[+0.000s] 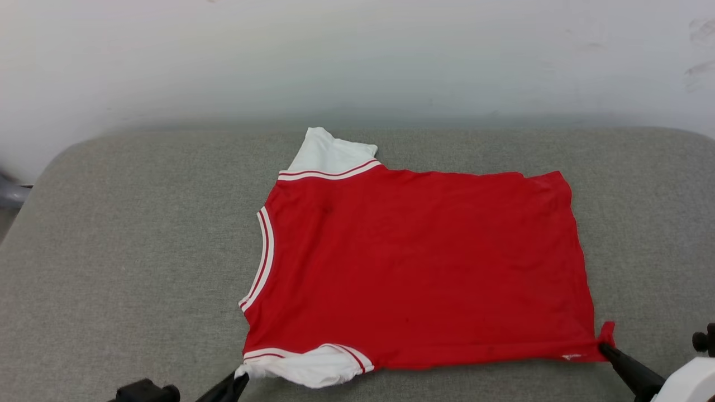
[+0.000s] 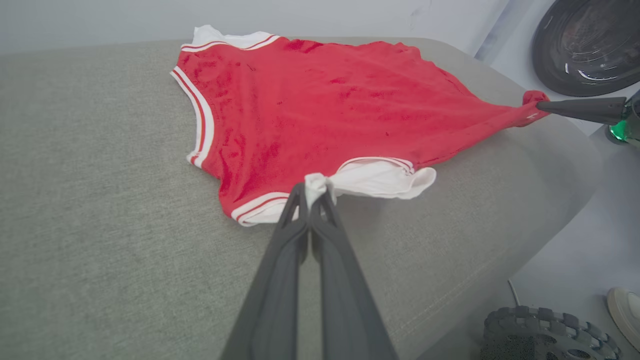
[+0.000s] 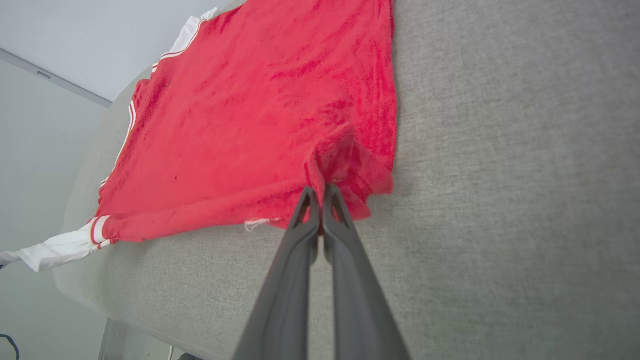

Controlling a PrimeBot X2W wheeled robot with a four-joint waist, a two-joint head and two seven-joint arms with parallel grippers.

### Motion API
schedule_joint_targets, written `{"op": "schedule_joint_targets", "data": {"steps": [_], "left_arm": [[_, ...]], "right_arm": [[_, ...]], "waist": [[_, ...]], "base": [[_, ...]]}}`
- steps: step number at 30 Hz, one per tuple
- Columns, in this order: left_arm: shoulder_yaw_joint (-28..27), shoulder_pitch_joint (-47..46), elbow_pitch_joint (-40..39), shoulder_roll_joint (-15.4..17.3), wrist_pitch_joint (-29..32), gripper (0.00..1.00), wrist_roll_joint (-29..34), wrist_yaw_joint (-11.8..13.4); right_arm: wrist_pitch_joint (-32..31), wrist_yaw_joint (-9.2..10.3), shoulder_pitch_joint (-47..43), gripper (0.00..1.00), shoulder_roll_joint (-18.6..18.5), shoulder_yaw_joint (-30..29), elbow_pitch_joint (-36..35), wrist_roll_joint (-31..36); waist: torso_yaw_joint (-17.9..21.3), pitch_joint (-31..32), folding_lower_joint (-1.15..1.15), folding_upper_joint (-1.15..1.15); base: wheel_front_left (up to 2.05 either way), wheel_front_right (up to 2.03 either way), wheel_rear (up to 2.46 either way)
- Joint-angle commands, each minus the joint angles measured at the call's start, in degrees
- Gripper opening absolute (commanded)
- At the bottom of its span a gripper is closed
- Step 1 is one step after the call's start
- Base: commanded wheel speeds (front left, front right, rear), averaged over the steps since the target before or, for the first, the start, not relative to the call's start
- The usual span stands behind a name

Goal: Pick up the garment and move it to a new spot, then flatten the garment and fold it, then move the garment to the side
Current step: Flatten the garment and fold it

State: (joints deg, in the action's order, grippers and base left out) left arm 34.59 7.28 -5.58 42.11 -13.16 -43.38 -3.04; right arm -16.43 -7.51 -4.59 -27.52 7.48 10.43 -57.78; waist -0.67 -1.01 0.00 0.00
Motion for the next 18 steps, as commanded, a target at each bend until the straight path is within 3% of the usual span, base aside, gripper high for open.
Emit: {"op": "schedule_joint_targets", "data": {"steps": [1, 18], "left_arm": [[-0.6, -2.1, -0.3, -0.2, -0.2, 0.0, 0.7, -0.2], [-1.9, -21.0, 5.2, -1.1, 4.3, 0.0, 1.8, -3.0]], "right_arm": [[-0.7, 0.04, 1.3, 0.0, 0.7, -1.1, -1.0, 0.7], [-9.4, 0.04, 13.8, 0.0, 7.2, -6.8, -1.5, 8.9]], "waist": [[0.1, -1.3, 0.0, 0.0], [1.3, -12.5, 0.0, 0.0]], "base": [[0.0, 0.0, 0.0], [0.0, 0.0, 0.0]]}}
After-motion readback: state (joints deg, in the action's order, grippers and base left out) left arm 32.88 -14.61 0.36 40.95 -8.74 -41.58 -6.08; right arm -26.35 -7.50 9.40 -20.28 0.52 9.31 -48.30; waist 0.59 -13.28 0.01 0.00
